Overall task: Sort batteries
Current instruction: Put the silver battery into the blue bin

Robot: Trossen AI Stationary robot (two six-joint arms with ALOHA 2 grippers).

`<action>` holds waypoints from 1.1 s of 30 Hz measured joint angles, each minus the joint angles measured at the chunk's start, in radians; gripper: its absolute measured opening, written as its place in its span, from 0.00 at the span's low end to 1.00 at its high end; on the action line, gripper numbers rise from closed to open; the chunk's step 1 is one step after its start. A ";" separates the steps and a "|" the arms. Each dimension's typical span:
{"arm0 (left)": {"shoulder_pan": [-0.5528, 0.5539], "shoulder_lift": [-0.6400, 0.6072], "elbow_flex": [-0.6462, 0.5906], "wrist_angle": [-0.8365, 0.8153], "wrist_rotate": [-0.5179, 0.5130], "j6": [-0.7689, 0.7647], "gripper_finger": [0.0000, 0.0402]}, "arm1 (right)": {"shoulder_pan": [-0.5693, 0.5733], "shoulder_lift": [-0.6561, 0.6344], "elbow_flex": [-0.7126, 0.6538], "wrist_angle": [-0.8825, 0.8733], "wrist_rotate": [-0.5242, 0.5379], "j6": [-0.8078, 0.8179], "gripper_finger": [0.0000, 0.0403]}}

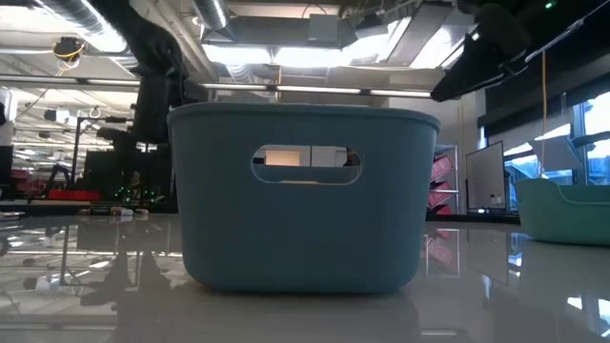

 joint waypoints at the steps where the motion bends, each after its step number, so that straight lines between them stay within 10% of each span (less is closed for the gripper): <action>1: 0.013 0.015 0.000 0.002 0.000 0.025 0.54 | -0.015 0.000 0.000 -0.001 -0.018 -0.001 0.42; 33: 0.013 0.198 -0.001 -0.088 -0.045 0.273 0.47 | -0.079 0.000 -0.001 -0.002 -0.327 0.024 0.42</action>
